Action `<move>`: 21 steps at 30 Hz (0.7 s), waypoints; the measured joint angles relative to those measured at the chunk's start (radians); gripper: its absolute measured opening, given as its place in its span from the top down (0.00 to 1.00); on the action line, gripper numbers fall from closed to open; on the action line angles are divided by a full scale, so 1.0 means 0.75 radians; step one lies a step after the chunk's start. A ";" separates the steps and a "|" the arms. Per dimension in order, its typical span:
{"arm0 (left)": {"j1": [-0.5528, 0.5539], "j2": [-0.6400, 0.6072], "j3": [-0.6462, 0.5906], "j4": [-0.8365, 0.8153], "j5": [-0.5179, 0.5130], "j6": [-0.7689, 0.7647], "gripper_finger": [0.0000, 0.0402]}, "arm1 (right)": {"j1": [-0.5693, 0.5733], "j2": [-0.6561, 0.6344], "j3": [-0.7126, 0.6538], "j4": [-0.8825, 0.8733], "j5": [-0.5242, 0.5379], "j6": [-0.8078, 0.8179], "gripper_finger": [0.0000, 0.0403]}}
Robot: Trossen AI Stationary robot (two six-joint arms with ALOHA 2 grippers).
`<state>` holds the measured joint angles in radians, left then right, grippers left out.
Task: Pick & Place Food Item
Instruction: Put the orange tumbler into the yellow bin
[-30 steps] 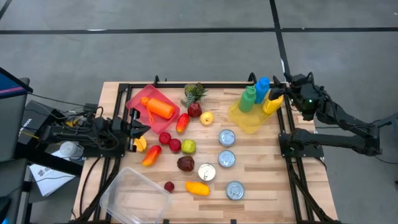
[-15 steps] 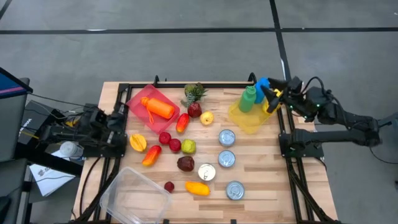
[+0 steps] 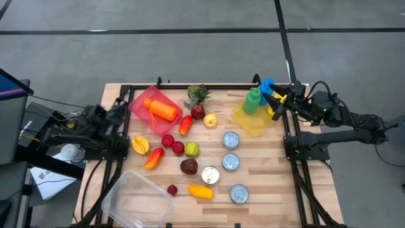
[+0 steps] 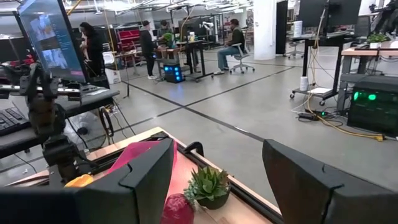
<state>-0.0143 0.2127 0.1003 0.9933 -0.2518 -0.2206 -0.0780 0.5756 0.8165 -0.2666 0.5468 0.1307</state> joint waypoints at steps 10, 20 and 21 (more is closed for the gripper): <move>0.000 0.554 0.794 -1.493 -0.555 -0.133 0.94 | -0.001 0.000 -0.001 -0.013 -0.001 0.001 0.41; 0.202 1.064 1.355 -2.179 -0.459 -0.131 0.57 | -0.001 0.000 -0.001 -0.024 -0.001 0.001 0.41; 0.254 1.099 1.384 -2.231 -0.391 -0.179 0.53 | -0.001 0.000 -0.001 -0.024 -0.001 0.001 0.41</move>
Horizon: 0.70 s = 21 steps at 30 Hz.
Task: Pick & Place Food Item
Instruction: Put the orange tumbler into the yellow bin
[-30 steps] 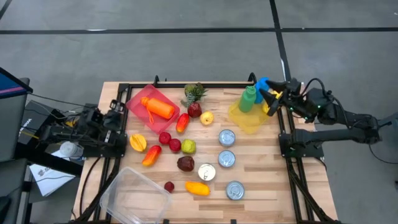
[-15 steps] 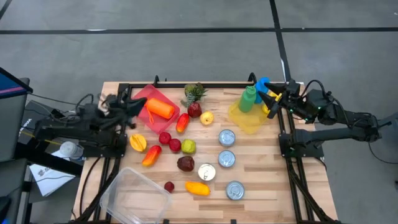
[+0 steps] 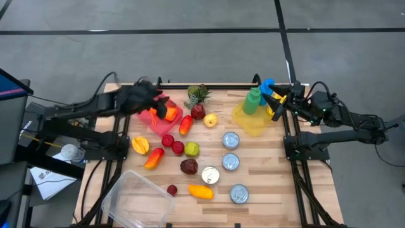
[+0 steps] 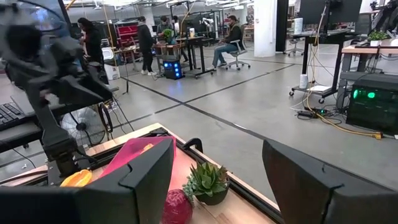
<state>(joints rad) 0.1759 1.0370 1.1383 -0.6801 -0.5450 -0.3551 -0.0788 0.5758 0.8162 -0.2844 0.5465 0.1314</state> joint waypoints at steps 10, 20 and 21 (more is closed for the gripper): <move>0.402 0.275 0.056 -0.515 0.422 -0.084 0.36 | 0.000 0.000 -0.001 -0.059 0.000 0.001 0.41; 0.670 0.395 0.056 -0.584 0.380 -0.338 0.34 | 0.000 0.000 -0.001 -0.075 0.000 0.025 0.41; 0.684 0.403 0.056 -0.584 0.348 -0.416 0.34 | 0.000 0.000 -0.001 -0.075 0.000 0.025 0.41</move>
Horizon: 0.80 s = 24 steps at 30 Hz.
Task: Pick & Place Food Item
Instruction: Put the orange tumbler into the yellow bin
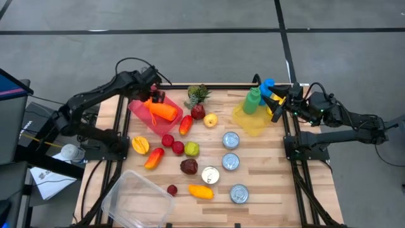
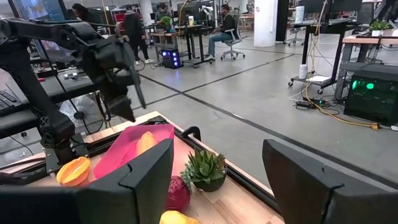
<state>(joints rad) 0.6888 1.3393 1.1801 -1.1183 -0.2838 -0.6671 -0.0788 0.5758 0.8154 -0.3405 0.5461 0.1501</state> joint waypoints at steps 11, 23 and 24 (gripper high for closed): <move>0.096 0.022 -0.003 0.023 -0.136 -0.688 0.33 | 0.000 0.000 0.000 0.000 0.000 0.000 0.41; -0.106 0.020 -0.028 0.061 -0.186 -1.291 0.31 | 0.000 0.000 0.000 -0.076 0.000 -0.001 0.41; -0.126 0.020 -0.047 0.086 -0.189 -1.314 0.31 | 0.000 0.000 0.000 -0.089 0.000 -0.001 0.41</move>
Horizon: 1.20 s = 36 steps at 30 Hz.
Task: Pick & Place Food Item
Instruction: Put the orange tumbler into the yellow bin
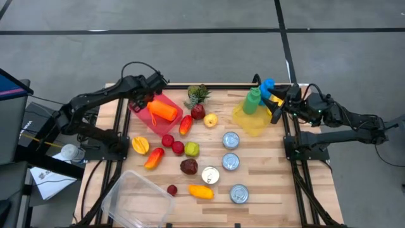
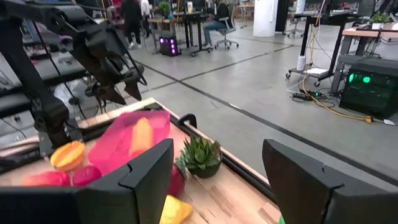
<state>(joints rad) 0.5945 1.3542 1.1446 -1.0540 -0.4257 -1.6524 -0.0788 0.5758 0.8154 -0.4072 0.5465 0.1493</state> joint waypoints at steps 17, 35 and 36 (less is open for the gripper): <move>-0.183 0.001 -0.504 0.649 -0.003 -0.438 0.28 | 0.000 0.000 0.000 -0.016 0.000 -0.047 0.41; -0.165 -0.001 -0.605 0.689 -0.058 -0.491 0.28 | -0.001 -0.001 0.000 -0.004 0.000 -0.070 0.41; -0.159 -0.001 -0.605 0.688 -0.059 -0.490 0.28 | -0.001 -0.001 0.000 -0.005 0.000 -0.070 0.41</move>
<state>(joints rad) 0.4750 1.3537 0.6907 -0.5382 -0.4702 -2.0202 -0.0793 0.5755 0.8154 -0.4107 0.5467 0.0967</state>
